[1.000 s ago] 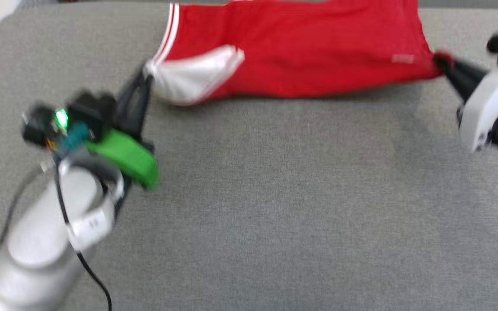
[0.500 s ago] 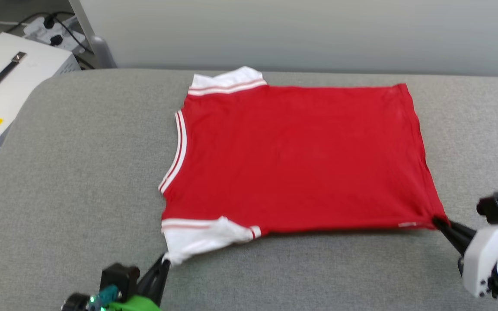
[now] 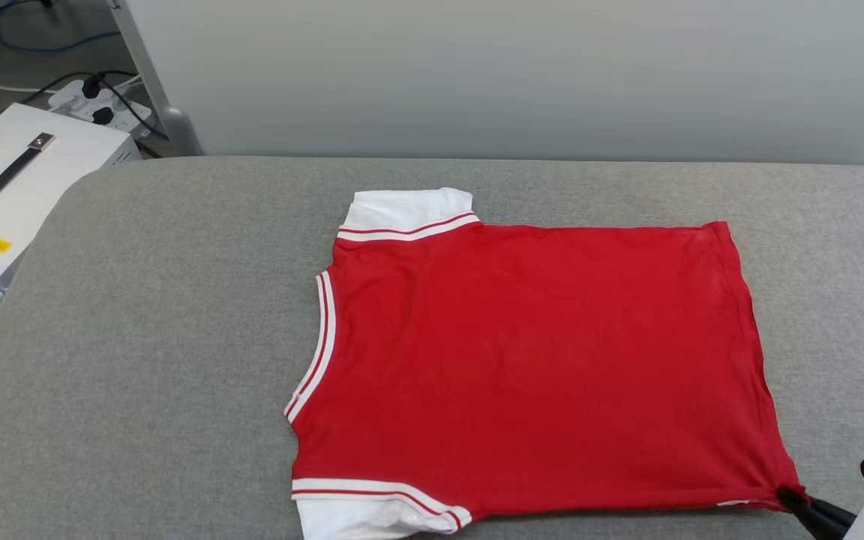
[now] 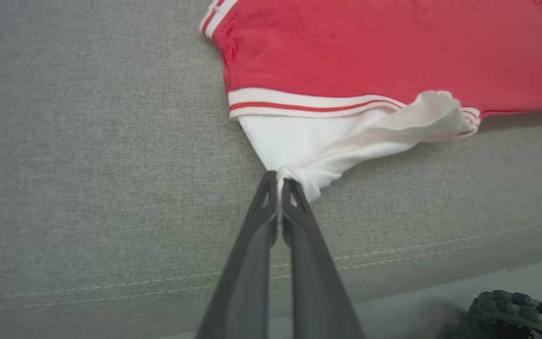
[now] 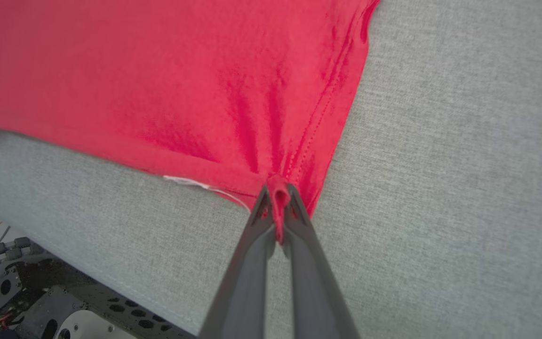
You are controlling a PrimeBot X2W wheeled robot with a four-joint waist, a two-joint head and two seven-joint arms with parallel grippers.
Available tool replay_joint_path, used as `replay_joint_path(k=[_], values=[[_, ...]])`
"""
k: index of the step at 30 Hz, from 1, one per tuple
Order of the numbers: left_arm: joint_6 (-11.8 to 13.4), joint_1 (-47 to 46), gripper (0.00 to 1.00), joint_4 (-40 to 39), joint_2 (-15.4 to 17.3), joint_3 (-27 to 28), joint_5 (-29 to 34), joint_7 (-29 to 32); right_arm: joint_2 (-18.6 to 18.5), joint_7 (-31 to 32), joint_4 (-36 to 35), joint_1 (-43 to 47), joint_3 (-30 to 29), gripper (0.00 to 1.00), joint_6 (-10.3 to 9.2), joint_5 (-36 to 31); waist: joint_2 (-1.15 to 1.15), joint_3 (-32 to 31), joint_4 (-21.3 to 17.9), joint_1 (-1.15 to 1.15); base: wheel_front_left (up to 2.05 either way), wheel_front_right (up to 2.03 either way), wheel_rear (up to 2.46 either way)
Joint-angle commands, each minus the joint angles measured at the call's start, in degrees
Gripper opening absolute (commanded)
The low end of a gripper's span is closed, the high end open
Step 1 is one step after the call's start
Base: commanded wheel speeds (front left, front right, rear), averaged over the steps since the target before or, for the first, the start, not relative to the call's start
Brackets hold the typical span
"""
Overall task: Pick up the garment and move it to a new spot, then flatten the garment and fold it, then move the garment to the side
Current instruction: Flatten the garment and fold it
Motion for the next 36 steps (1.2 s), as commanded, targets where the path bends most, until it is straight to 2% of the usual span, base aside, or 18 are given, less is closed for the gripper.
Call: replay_joint_path(k=[1, 10, 16, 24, 29, 36], values=[[-0.5, -2.2, 0.0, 0.0, 0.1, 0.1, 0.8, -0.2, 0.6, 0.8, -1.0, 0.5, -2.1, 0.0, -0.04, -0.1, 0.0, 0.8, 0.8, 0.01, 0.0, 0.0, 0.0], [-5.7, -18.8, 0.0, 1.5, 2.3, 0.4, 6.4, 3.3, 3.9, 6.9, -7.5, -2.0, -13.6, 0.0, -0.04, -3.1, 0.0, 5.2, 0.3, 0.01, 0.0, 0.0, 0.0], [-10.2, -30.7, 0.0, 7.0, 1.2, 0.7, 8.8, 5.0, 7.1, 10.8, -8.6, -7.6, -17.3, 0.0, -0.04, -4.0, 0.0, 10.7, -1.2, 0.01, 0.0, 0.0, 0.0], [-14.9, -39.8, 0.0, 19.6, -2.4, 0.0, 9.8, 4.3, 9.1, 13.1, -4.7, -16.0, -17.7, 0.0, -0.04, -5.4, 0.0, 16.3, -2.1, 0.01, 0.0, 0.0, 0.0], [-16.9, -42.5, 0.0, 26.8, -4.8, -0.4, 9.8, 2.5, 10.1, 11.5, -0.3, -20.7, -17.0, 0.0, -0.04, -6.2, 0.0, 18.9, -2.1, 0.01, 0.0, 0.0, 0.0], [-19.5, -43.3, 0.0, 35.6, -8.3, -1.7, 9.4, 0.3, 11.1, 9.4, 5.6, -22.4, -12.7, 0.0, -0.04, -6.7, 0.0, 19.4, -1.3, 0.01, 0.0, 0.0, 0.0]])
